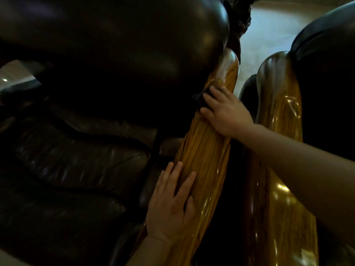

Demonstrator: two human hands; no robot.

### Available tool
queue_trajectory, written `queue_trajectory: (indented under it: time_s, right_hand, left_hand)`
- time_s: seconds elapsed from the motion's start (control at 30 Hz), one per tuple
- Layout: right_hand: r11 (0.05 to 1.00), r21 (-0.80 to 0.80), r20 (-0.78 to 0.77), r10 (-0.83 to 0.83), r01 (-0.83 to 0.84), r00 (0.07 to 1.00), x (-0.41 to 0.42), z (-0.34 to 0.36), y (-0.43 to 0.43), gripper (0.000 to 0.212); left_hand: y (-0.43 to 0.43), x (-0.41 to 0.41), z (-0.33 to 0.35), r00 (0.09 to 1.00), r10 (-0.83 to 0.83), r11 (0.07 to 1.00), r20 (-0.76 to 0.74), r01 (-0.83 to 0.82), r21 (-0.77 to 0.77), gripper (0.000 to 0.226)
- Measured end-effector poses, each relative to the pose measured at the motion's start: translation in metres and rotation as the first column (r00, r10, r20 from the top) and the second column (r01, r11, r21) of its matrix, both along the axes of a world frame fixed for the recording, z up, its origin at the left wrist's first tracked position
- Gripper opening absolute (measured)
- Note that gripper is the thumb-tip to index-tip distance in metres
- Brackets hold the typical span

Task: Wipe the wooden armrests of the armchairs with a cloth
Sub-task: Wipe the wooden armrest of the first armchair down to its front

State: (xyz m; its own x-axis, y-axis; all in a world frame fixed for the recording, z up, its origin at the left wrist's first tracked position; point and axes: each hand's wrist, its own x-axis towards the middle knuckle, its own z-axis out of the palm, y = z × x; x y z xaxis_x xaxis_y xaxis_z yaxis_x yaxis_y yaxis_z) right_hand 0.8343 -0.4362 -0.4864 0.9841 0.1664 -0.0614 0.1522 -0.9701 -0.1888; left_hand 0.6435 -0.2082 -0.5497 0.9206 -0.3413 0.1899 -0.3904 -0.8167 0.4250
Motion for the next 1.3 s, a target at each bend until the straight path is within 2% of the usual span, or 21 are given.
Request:
queue_trajectory:
  time_s: [0.1, 0.2, 0.27, 0.33, 0.4, 0.47, 0.57, 0.7, 0.8, 0.9, 0.93, 1.0, 1.07, 1.1, 1.13, 1.2, 1.27, 1.3]
  right_hand:
    - [0.989, 0.020, -0.031, -0.146, 0.146, 0.989, 0.034, -0.004, -0.003, 0.071]
    - [0.978, 0.026, 0.007, -0.209, 0.208, 0.978, 0.049, -0.003, 0.004, 0.071]
    - [0.988, 0.000, 0.036, -0.157, 0.157, 0.987, 0.037, -0.002, 0.012, 0.069]
    - [0.999, -0.032, 0.069, -0.027, 0.029, 0.997, 0.005, -0.002, 0.016, 0.067]
    - [0.999, -0.002, 0.070, 0.035, -0.035, 0.997, -0.020, -0.006, 0.011, 0.067]
    - [0.995, 0.079, 0.029, -0.071, 0.068, 0.997, -0.010, -0.009, -0.002, 0.069]
    - [0.903, 0.236, -0.116, -0.341, 0.359, 0.933, 0.049, -0.007, -0.017, 0.076]
    - [0.845, 0.303, -0.153, -0.413, 0.440, 0.898, 0.107, -0.005, -0.025, 0.076]
    - [0.867, 0.308, -0.091, -0.384, 0.392, 0.919, 0.099, -0.006, -0.025, 0.069]
    - [0.984, 0.139, 0.048, -0.120, 0.112, 0.992, 0.049, -0.004, -0.006, 0.061]
    - [0.995, 0.103, 0.079, -0.019, 0.011, 0.997, 0.023, -0.004, 0.003, 0.058]
    - [0.980, 0.071, 0.125, 0.179, -0.188, 0.976, -0.030, -0.006, 0.021, 0.053]
    - [0.937, 0.000, 0.069, 0.350, -0.350, 0.934, -0.062, -0.007, 0.020, 0.054]
    - [0.924, -0.030, 0.037, 0.382, -0.381, 0.923, -0.061, -0.005, 0.013, 0.056]
    - [0.934, -0.050, 0.023, 0.355, -0.354, 0.934, -0.053, -0.002, 0.008, 0.059]
    - [0.982, -0.033, 0.021, 0.185, -0.184, 0.983, -0.035, 0.002, 0.008, 0.060]
    - [0.999, -0.023, 0.059, 0.033, -0.032, 0.998, -0.036, -0.003, 0.025, 0.057]
    - [1.000, -0.023, 0.090, 0.013, -0.011, 0.996, -0.047, -0.006, 0.036, 0.056]
  left_hand:
    - [0.000, -0.001, 0.000, 1.000, 0.005, 1.000, -0.006, -0.005, 0.004, 0.057]
    - [0.001, 0.000, 0.000, 1.000, -0.002, 1.000, -0.011, 0.002, 0.013, 0.059]
    - [0.001, 0.000, -0.002, 1.000, 0.003, 1.000, -0.016, -0.002, 0.023, 0.060]
    - [0.002, 0.000, 0.000, 1.000, -0.009, 1.000, -0.016, 0.009, 0.010, 0.059]
    - [0.002, 0.002, 0.001, 1.000, -0.019, 1.000, -0.008, 0.019, 0.007, 0.058]
    - [0.001, 0.001, 0.001, 1.000, -0.012, 1.000, -0.010, 0.012, 0.019, 0.058]
    - [0.001, 0.001, 0.002, 1.000, -0.017, 1.000, -0.007, 0.017, 0.020, 0.059]
    - [0.000, 0.003, -0.001, 0.999, -0.020, 0.999, 0.033, 0.019, 0.029, 0.058]
    - [0.000, 0.003, 0.000, 0.999, -0.020, 0.999, 0.037, 0.019, 0.048, 0.058]
    - [-0.001, 0.003, 0.000, 0.999, -0.011, 0.999, 0.047, 0.009, 0.043, 0.058]
    - [-0.001, 0.002, -0.001, 0.999, -0.009, 0.999, 0.049, 0.007, 0.041, 0.057]
    - [0.000, 0.002, -0.001, 0.999, -0.006, 1.000, 0.044, 0.006, 0.011, 0.056]
    - [0.000, 0.002, -0.002, 0.999, -0.012, 1.000, 0.033, 0.012, 0.001, 0.054]
    - [0.000, 0.002, -0.002, 0.999, -0.011, 1.000, 0.034, 0.011, -0.002, 0.053]
    - [0.001, 0.002, -0.002, 0.999, -0.010, 1.000, 0.038, 0.010, -0.008, 0.053]
    - [0.000, 0.002, -0.003, 0.999, -0.014, 1.000, 0.036, 0.015, -0.020, 0.052]
    - [0.002, 0.000, -0.005, 1.000, -0.012, 0.999, 0.023, 0.013, -0.034, 0.051]
    - [0.002, 0.000, -0.005, 1.000, -0.012, 0.999, 0.017, 0.013, -0.037, 0.050]
